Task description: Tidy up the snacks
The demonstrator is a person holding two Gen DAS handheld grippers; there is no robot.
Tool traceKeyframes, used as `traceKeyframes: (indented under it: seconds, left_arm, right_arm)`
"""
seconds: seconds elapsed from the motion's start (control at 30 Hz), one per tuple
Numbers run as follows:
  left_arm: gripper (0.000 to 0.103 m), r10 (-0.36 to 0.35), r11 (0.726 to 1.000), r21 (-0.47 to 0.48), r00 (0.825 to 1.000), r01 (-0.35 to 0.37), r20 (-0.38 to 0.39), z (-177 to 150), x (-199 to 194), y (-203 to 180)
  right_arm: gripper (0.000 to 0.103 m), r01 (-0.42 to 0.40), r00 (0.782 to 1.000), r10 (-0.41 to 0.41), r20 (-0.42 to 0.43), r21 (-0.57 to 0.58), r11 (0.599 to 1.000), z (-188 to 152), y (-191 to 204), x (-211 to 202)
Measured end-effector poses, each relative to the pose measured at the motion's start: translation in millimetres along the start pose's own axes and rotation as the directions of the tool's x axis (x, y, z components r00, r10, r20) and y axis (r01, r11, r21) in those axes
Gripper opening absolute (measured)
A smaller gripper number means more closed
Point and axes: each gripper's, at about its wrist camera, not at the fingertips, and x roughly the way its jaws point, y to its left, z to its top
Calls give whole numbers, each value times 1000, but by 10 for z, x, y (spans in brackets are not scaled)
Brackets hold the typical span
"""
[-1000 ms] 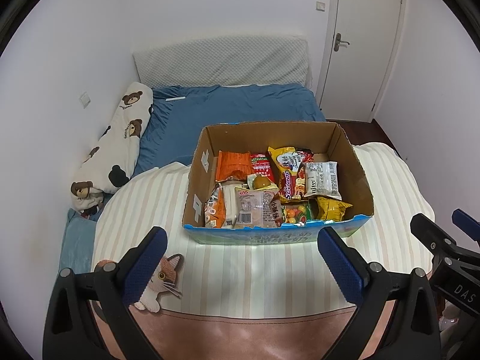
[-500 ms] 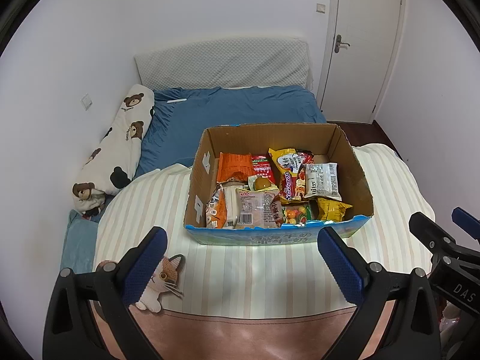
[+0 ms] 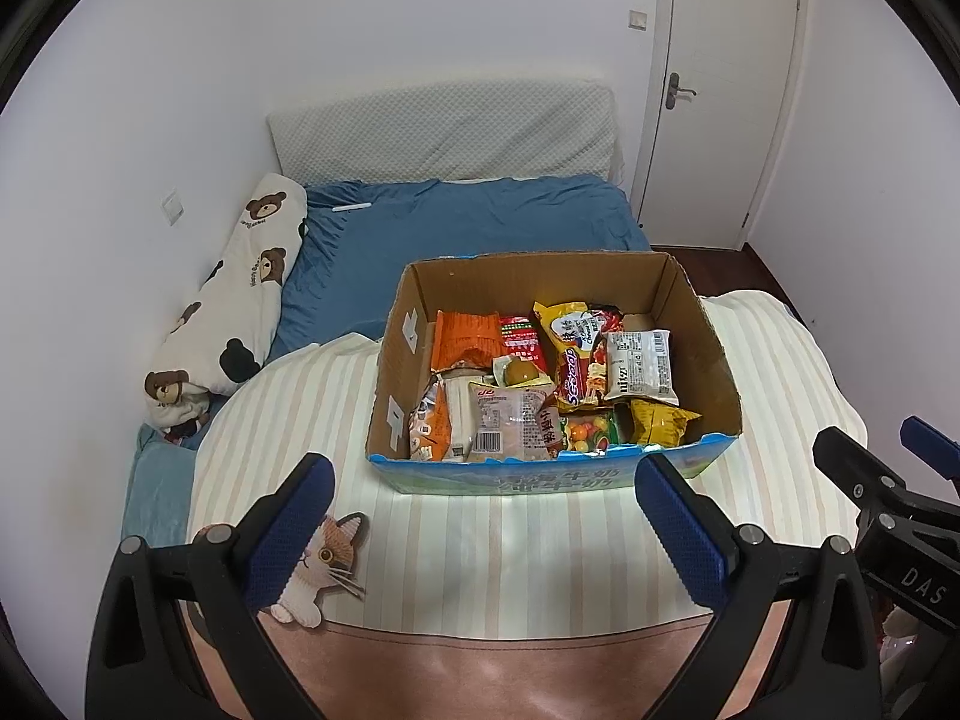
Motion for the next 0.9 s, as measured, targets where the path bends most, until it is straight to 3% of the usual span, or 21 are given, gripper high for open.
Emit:
traceKeyframes:
  seconds: [0.9]
  left_arm:
    - [103, 9, 1000, -3, 1000, -9, 27, 17, -57, -21]
  right_arm:
    - [102, -10, 1000, 10, -5, -1, 1000, 3, -41, 25]
